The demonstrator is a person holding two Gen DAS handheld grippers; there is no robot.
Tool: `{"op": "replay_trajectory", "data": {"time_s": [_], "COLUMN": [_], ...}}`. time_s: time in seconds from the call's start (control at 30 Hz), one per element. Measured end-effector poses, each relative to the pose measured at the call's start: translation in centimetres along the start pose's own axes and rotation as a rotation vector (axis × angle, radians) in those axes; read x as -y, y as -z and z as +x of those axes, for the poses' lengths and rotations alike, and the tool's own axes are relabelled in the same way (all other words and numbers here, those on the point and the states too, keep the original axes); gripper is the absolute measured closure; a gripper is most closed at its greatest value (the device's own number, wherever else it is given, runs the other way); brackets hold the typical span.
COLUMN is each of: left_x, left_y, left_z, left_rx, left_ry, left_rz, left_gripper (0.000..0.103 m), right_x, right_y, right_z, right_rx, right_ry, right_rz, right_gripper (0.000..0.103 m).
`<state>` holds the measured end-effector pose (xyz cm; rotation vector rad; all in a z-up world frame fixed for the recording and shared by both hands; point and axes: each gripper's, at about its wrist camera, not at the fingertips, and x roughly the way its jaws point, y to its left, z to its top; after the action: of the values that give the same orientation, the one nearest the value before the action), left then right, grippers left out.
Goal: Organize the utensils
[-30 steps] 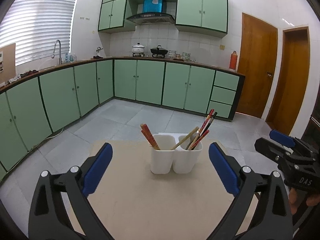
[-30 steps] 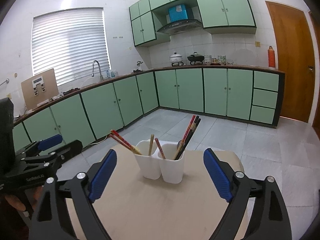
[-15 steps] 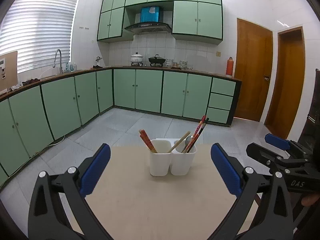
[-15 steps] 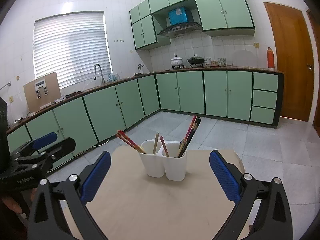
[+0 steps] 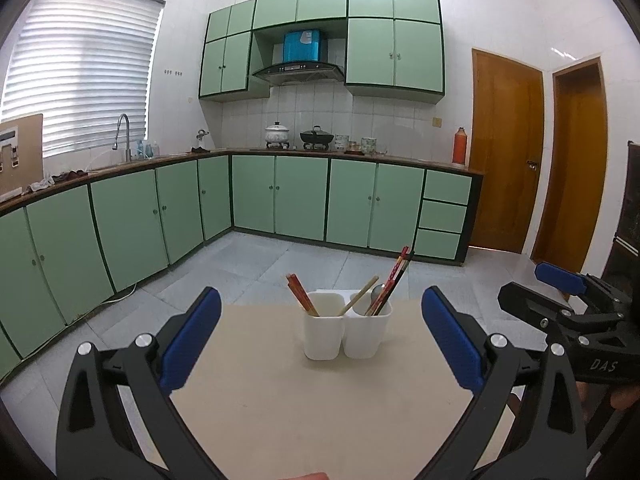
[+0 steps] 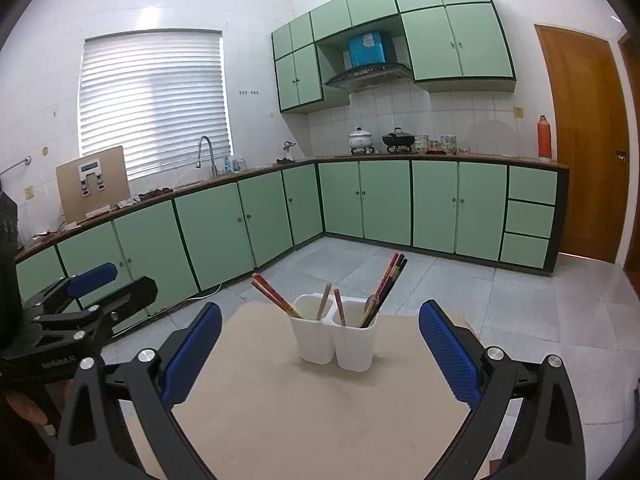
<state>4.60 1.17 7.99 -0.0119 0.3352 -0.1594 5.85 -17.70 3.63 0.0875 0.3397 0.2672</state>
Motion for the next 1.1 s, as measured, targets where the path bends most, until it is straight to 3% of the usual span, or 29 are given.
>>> {"op": "replay_trajectory", "data": {"time_s": [0.4,1.1], "left_x": [-0.1,-0.3], "left_y": [0.2,0.8], "left_z": [-1.7,-1.2], "left_rx": [0.016,-0.002], "left_ry": [-0.017,-0.015], "left_rz": [0.014,0.019], "left_gripper": [0.006,0.006], "right_x": [-1.0,-1.1], "right_y": [0.4,0.7], "right_z": [-1.2,-0.7], "right_rx": [0.008,-0.006], "right_ry": [-0.009,-0.012], "right_rz": [-0.017,-0.018], "right_gripper": [0.006,0.006]}}
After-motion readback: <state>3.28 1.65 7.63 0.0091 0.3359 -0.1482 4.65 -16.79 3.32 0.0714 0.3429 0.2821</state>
